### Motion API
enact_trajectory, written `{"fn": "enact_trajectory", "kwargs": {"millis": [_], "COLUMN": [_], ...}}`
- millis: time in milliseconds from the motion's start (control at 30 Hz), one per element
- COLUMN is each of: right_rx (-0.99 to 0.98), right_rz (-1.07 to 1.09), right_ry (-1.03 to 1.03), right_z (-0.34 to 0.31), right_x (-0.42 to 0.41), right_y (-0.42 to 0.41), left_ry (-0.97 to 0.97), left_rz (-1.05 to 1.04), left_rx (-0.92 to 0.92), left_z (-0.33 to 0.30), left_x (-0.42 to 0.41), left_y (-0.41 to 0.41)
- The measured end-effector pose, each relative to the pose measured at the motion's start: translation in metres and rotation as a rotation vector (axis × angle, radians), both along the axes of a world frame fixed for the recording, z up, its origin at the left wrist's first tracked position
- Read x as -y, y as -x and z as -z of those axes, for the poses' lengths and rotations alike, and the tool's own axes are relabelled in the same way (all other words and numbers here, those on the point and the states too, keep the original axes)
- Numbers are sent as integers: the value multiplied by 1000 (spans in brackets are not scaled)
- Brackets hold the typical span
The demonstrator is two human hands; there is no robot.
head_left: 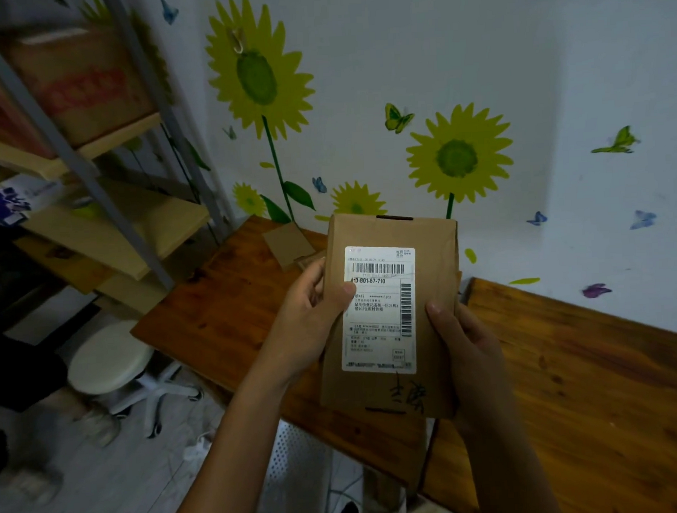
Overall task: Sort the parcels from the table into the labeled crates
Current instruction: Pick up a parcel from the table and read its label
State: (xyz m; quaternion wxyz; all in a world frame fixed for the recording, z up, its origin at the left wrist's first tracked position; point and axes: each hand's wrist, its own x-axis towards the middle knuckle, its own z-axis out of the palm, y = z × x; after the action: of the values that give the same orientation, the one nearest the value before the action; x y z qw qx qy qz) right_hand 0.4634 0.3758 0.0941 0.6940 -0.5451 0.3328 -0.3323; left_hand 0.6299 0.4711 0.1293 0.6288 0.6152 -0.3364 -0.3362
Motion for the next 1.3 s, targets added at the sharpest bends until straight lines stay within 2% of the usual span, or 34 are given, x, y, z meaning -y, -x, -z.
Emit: {"fn": "enact_trajectory", "kwargs": {"millis": [367, 567, 733, 867, 1000, 1100, 1233, 1300], "right_rx": [6, 26, 5, 4, -17, -30, -62, -114], "right_rz": [50, 61, 80, 126, 177, 219, 342, 423], "right_ry": [-45, -53, -33, -25, -8, -51, -130, -121], "right_z": [3, 5, 9, 12, 14, 20, 30, 32], "right_x": [1, 0, -1, -7, -16, -23, -31, -32], "right_y": [-1, -1, -5, -15, -24, -29, -30, -26], "left_ry": [4, -62, -122, -247, -320, -281, -181, -148], "left_rz": [142, 278, 304, 273, 234, 213, 167, 157], "left_rx": [-17, 0, 18, 276, 397, 364, 205, 221], "left_z": [7, 14, 20, 24, 37, 40, 45, 45], "left_x": [-11, -22, -29, -30, -27, -26, -5, 16], "left_y": [1, -4, -10, -11, -11, -15, -24, -24]}}
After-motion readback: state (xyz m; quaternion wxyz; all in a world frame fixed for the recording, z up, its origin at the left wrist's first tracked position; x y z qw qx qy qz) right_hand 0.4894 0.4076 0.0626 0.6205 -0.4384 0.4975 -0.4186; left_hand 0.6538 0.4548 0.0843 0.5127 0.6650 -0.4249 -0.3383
